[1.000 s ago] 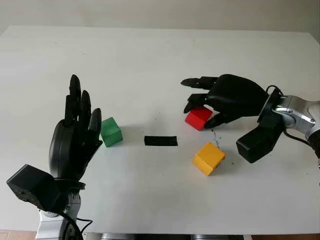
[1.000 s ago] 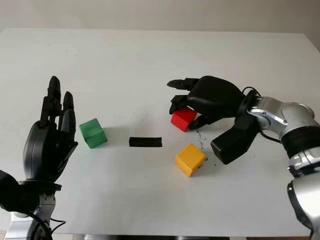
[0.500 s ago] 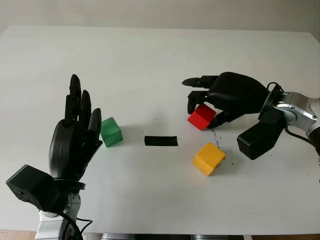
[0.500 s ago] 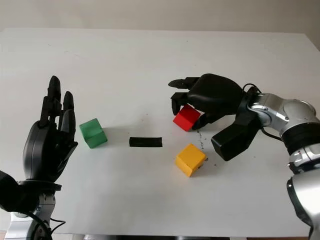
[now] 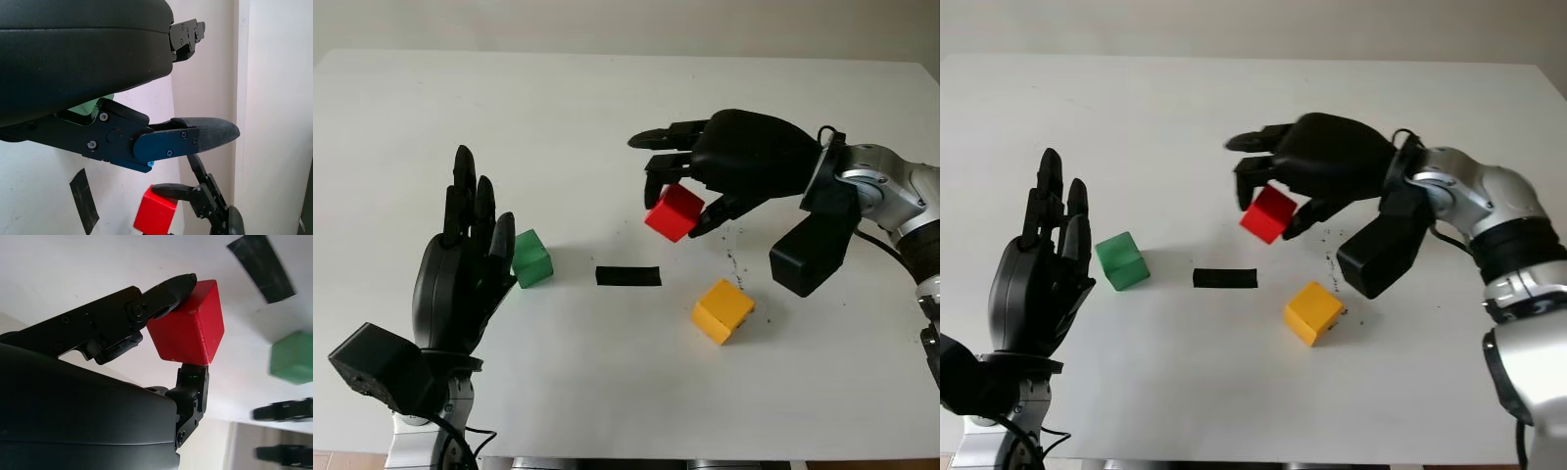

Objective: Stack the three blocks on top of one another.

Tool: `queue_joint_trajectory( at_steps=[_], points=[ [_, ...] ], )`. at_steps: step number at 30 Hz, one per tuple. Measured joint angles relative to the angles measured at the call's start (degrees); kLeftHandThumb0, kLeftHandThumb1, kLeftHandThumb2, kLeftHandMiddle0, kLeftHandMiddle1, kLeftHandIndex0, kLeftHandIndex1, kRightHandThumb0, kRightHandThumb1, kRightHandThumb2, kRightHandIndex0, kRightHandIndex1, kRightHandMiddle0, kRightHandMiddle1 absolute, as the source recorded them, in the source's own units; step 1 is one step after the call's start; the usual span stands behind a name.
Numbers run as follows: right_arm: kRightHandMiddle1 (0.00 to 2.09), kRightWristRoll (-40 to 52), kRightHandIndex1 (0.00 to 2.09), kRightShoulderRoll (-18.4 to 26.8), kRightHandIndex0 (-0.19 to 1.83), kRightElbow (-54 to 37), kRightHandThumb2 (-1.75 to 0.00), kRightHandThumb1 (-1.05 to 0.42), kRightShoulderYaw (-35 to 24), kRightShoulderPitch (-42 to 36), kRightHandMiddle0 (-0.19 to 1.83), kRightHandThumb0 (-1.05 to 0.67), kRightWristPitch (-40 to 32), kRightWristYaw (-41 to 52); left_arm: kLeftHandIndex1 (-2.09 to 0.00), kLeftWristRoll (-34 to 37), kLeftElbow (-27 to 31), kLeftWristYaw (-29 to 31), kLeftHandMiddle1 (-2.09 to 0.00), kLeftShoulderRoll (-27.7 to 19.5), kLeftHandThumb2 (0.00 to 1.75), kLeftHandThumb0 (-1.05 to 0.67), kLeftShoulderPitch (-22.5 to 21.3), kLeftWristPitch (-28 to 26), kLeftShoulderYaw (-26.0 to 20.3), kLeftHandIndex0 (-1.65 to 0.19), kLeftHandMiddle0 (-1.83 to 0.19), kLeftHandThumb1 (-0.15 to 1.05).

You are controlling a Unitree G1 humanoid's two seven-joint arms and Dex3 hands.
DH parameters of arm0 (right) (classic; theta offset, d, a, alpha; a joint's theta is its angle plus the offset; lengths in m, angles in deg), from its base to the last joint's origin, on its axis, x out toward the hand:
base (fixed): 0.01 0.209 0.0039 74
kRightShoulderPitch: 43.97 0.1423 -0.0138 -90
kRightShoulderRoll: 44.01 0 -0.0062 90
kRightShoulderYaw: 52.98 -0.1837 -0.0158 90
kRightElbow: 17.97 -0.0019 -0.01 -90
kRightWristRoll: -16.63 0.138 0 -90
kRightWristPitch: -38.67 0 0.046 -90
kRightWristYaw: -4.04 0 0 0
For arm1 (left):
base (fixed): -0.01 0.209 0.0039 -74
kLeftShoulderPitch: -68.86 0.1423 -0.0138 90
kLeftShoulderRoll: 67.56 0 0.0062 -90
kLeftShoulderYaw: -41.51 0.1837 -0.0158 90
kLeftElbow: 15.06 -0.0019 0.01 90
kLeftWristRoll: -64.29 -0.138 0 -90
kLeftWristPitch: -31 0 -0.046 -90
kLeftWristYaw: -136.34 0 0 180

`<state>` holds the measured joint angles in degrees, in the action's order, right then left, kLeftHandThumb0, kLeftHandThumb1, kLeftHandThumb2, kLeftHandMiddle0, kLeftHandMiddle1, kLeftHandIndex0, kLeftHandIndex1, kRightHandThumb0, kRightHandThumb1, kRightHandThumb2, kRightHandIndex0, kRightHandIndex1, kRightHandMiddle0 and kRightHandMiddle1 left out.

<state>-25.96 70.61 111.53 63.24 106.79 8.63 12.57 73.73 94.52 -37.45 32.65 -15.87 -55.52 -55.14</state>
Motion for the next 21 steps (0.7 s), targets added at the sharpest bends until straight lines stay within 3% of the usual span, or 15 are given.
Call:
queue_joint_trajectory(
  at_steps=[7, 21],
  points=[
    [1.36, -2.2, 0.06, -3.0, 0.27, -0.3, -0.05, -0.95, 1.9, 2.8, 0.52, -0.36, 4.3, 1.9, -0.03, -1.5, 0.4, -0.6, -0.05, 0.3, 0.52, -0.65, 0.3, 0.4, 0.5, 0.19, 0.19, 1.05],
    [1.41, -11.8, 0.05, -5.1, 0.25, 3.3, -0.05, -0.93, 5.0, 9.5, 0.51, -0.39, 10.3, -3.7, -0.04, -3.2, 1.4, -2.2, -0.05, 2.5, 0.52, -0.65, 1.8, 1.4, 1.7, 0.19, 0.19, 1.05]
  ],
)
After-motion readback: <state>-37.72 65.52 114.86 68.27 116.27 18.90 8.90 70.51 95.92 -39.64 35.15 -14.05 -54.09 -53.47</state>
